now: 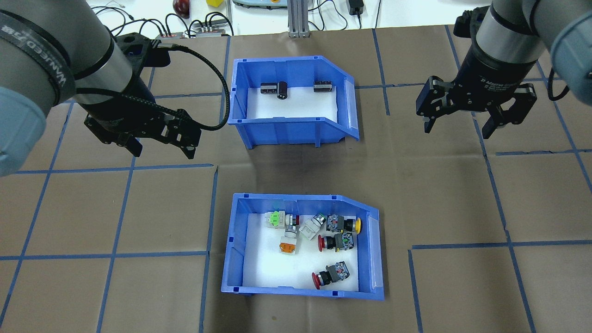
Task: Place button box in front
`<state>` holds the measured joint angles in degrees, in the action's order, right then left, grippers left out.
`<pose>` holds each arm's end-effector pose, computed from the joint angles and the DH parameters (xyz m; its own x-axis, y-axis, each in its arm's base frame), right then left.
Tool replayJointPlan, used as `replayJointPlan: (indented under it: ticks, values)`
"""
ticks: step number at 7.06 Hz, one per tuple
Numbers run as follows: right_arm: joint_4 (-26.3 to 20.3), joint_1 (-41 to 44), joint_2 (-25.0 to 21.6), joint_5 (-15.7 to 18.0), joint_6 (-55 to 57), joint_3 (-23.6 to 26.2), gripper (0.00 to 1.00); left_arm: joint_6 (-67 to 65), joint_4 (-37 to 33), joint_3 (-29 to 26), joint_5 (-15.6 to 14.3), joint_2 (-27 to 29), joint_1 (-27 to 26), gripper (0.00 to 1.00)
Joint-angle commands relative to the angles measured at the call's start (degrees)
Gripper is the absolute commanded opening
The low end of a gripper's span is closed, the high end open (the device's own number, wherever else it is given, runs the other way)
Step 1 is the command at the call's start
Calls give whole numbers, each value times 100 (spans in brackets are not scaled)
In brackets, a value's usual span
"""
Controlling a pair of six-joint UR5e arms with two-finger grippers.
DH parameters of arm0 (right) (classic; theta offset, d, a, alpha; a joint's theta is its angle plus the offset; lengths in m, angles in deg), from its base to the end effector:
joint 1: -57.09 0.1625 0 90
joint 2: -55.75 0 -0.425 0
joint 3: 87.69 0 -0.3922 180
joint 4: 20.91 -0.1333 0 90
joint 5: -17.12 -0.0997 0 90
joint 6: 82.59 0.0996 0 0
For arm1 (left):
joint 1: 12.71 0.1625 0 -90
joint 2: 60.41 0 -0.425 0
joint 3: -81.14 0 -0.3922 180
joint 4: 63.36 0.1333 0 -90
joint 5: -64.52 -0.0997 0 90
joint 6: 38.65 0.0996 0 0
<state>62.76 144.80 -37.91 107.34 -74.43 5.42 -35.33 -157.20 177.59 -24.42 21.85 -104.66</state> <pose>0.1147 -0.4592 0.4813 -0.9835 0.1803 0.0181 0.1812 0.9784 0.0991 -0.1497 -0.4252 0.4885 -0.9956 0.0910 0.0210 0.0918 0.9948 0.0433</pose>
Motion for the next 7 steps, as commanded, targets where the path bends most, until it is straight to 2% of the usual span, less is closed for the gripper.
replayJointPlan:
  ticks: [1,6,7]
  values:
    - [0,0,6,4,-7,-3,100,19,6,31,26,-17,132,99]
    - [0,-8,6,13,-7,-30,100,-234,181,-91,26,53,142,99]
    - [9,0,6,-4,2,-30,100,-253,347,56,35,27,142,99]
